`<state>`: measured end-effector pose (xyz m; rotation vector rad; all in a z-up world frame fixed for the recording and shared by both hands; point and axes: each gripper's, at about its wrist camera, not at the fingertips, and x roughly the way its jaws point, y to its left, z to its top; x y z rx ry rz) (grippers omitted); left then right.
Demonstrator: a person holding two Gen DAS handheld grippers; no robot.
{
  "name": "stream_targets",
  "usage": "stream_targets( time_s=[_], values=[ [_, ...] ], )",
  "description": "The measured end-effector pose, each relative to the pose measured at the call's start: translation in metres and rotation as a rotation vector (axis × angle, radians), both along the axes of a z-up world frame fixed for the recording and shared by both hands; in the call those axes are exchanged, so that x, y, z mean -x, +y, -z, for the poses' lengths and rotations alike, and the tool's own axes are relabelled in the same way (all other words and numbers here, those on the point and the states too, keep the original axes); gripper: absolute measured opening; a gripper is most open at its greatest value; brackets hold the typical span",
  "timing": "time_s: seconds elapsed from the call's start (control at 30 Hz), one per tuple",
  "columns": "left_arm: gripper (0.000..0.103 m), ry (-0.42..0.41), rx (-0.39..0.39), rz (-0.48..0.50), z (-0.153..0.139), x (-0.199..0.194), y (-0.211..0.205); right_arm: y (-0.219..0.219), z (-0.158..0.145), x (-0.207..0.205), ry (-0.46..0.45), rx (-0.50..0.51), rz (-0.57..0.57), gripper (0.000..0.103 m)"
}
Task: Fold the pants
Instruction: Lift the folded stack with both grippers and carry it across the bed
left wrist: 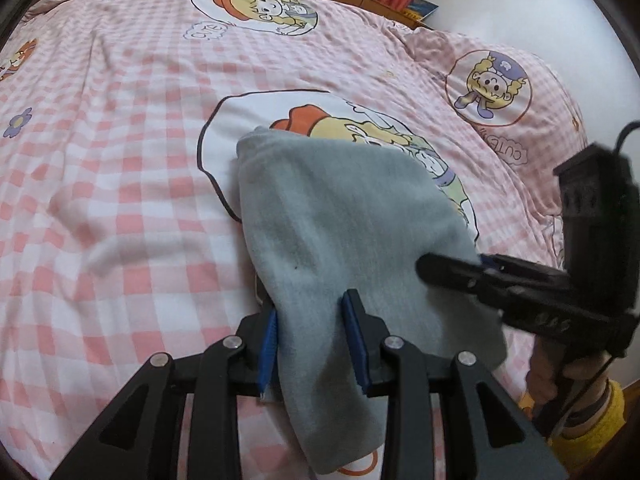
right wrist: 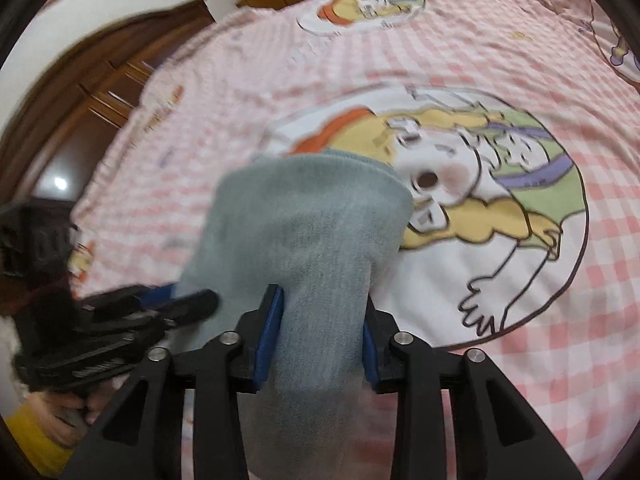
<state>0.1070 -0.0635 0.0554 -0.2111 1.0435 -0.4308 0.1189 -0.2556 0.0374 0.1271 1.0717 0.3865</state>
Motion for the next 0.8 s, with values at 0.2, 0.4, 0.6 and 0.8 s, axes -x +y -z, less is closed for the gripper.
stream_targets(
  time_s=[0.2,0.4,0.6,0.8],
  values=[
    [0.032,-0.049,-0.031,-0.006,-0.035,0.009,0.006,-0.013,-0.029,0.018,-0.087,0.074,0.054,0.041],
    [0.032,-0.113,-0.071,0.019,-0.053,-0.018,-0.017,-0.011,-0.046,-0.001,-0.146,0.058,0.051,0.041],
    [0.032,-0.055,-0.184,0.001,-0.017,-0.068,-0.035,0.001,-0.012,-0.038,-0.101,0.118,0.073,0.031],
    [0.032,-0.013,-0.155,-0.028,-0.005,-0.074,-0.026,-0.008,-0.004,-0.04,-0.079,0.124,0.113,0.03]
  ],
)
